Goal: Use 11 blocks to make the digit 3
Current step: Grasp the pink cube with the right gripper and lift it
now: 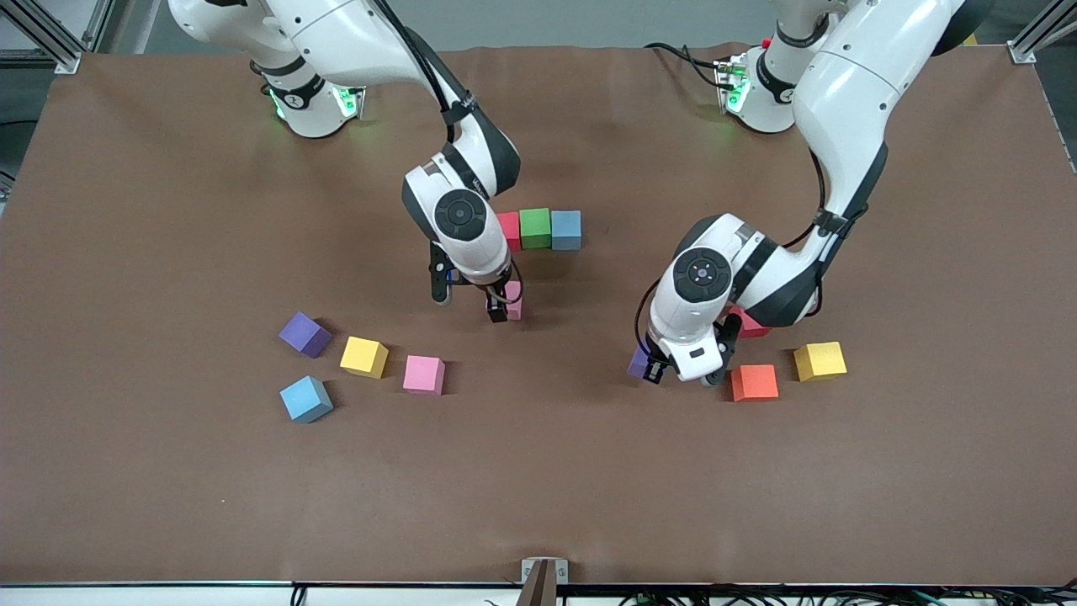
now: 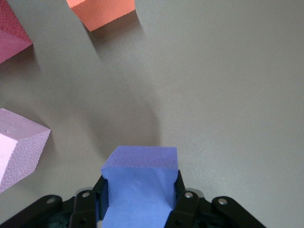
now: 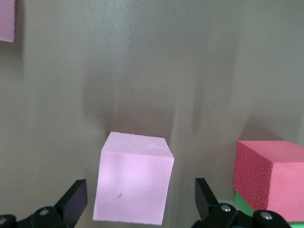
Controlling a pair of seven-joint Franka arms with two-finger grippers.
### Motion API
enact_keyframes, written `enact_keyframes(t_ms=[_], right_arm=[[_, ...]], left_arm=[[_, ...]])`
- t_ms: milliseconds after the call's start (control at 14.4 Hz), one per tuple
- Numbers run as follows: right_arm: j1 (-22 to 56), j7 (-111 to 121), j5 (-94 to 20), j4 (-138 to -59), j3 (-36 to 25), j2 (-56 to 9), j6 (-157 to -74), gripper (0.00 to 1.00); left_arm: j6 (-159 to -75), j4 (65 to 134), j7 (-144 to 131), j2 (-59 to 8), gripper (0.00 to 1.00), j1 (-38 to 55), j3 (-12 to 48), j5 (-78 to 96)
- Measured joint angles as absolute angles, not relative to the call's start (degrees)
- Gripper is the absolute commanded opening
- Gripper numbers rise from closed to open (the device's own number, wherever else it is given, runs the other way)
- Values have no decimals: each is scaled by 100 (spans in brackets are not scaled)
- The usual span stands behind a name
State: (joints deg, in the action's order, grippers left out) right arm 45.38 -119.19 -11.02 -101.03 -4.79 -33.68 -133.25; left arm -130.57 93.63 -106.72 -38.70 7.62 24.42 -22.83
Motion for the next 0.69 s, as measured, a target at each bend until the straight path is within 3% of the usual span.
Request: enact_keyframes(t_ms=[277,415,623,692], right_arm=[[4538,-12226,-1102,-10101,-479,-3517,-13463,100],[4538,-12295,-1102,-10092,-479,-3570,-13500,95],[4538,-12328,-1102,-10013,-479,-3625,-13503,76],[4538,-12328,-1102,-9988,-479,-3636,-13503,54]], left_arm=[[-13057,9362,-10673,-3871,30,759,2441,-2283],[-13056,9362,-10672,-3871,30,758,2440,-2283],[-13056,9362,-10673,-3871,30,755,2439,-2283],[-13056,9362,-10673,-3871,30,755,2439,-2283]])
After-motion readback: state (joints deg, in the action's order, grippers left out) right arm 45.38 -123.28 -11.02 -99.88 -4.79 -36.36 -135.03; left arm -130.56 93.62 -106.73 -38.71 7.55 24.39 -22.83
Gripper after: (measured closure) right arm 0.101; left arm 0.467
